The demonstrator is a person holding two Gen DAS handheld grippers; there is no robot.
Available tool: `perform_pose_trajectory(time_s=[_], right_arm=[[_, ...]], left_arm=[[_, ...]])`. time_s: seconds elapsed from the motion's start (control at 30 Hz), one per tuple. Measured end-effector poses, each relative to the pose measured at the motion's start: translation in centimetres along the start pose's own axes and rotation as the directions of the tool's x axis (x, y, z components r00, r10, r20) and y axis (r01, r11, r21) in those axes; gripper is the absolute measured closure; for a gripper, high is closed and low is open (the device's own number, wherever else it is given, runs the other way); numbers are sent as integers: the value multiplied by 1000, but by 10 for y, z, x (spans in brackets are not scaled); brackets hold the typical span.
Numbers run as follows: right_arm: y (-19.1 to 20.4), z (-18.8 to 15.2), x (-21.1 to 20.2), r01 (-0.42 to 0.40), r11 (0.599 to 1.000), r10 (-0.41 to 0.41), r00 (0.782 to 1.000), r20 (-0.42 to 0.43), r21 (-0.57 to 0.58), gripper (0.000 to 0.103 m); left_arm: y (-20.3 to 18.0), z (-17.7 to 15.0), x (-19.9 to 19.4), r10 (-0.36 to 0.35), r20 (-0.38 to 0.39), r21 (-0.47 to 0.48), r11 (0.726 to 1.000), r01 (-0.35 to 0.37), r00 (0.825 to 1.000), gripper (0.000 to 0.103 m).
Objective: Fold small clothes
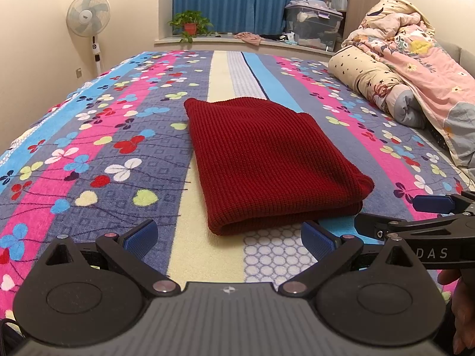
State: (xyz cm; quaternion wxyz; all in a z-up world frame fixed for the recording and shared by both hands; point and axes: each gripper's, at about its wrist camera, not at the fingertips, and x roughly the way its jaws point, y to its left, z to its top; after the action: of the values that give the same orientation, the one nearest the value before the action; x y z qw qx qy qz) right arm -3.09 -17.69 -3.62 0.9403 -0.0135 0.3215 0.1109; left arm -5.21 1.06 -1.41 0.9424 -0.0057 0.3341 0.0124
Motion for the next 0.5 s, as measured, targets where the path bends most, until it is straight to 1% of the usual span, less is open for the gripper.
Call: perform_pose_trajectory(time_s=[0.5], right_arm=[[0, -1, 1, 1, 1000, -1, 1000, -8, 5, 3]], left_arm=[[0, 0, 0, -1, 1, 0, 1000, 1, 1000, 0]])
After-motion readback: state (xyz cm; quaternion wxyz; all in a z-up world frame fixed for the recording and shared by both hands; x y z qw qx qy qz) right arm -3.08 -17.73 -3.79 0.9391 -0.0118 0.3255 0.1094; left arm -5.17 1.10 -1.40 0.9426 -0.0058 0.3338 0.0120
